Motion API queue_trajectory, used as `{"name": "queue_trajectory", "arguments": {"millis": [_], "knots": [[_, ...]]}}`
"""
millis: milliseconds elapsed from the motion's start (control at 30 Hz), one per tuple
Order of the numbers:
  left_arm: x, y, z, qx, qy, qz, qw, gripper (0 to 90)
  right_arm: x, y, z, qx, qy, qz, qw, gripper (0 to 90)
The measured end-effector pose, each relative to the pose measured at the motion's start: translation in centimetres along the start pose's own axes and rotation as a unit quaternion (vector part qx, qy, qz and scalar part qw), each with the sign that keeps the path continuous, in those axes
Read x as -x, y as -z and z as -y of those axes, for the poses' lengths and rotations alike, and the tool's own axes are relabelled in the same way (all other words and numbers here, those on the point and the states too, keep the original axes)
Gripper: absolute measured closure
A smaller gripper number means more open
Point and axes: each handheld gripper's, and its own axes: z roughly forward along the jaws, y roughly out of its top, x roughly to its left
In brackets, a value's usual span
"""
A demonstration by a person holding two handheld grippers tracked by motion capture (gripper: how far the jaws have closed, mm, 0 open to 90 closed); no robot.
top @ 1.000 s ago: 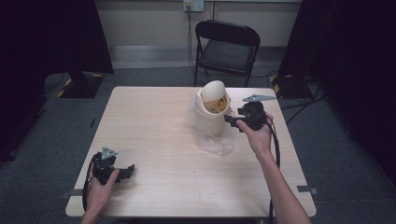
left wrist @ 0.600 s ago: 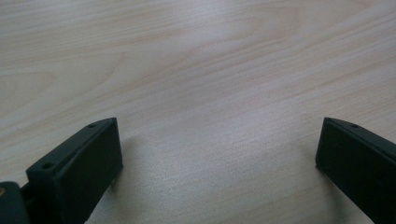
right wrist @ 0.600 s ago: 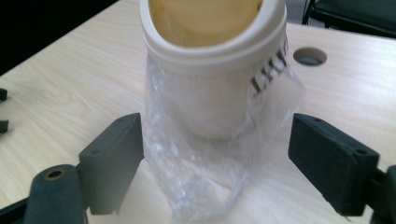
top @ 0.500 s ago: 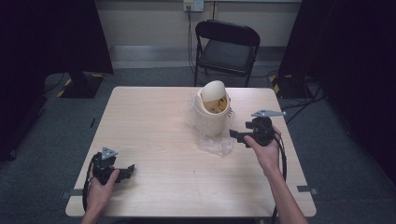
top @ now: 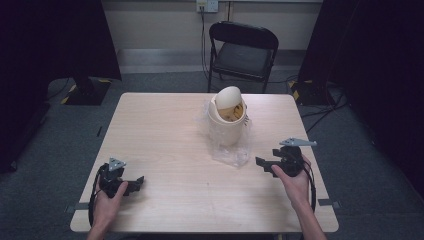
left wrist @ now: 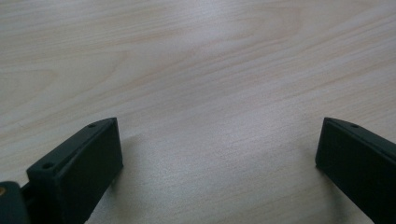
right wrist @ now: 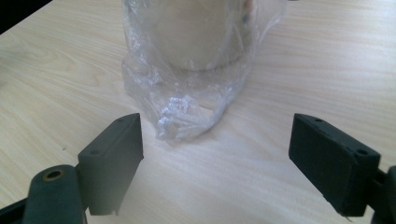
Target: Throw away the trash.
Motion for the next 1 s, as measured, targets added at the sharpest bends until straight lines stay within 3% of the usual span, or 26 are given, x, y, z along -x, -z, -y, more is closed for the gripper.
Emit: {"name": "queue_trajectory", "arguments": {"millis": [167, 400, 667, 767, 900, 967, 1000], "knots": [[0.0, 0.0, 0.0, 0.000, 0.000, -0.001, 1.0000, 0.0, 0.5, 0.7, 1.9, -0.002, -0.011, 0.019, 0.9997, 17.3], [0.1, 0.1, 0.0, -0.001, 0.000, -0.008, 1.0000, 0.1, 1.2, 0.5, 5.2, -0.035, -0.014, 0.029, 0.9989, 16.8], [0.1, 0.1, 0.0, 0.000, 0.001, -0.008, 1.0000, 0.0, 1.1, 0.1, 6.9, -0.060, -0.019, 0.055, 0.9965, 16.2], [0.1, 0.1, 0.0, 0.000, 0.001, -0.007, 1.0000, 0.0, 0.7, -0.6, 7.2, -0.075, -0.014, 0.073, 0.9944, 14.6], [0.1, 0.1, 0.0, 0.000, 0.001, -0.008, 1.0000, 0.0, -0.2, -1.2, 7.4, -0.074, 0.012, 0.102, 0.9920, 13.9], [0.1, 0.1, 0.0, -0.001, 0.000, -0.008, 1.0000, 0.0, -0.5, -1.4, 7.8, -0.061, 0.029, 0.116, 0.9910, 12.9], [0.1, 0.1, 0.0, -0.001, 0.001, -0.007, 1.0000, 0.1, -0.6, -1.4, 8.1, -0.048, 0.026, 0.119, 0.9914, 12.8]]}}
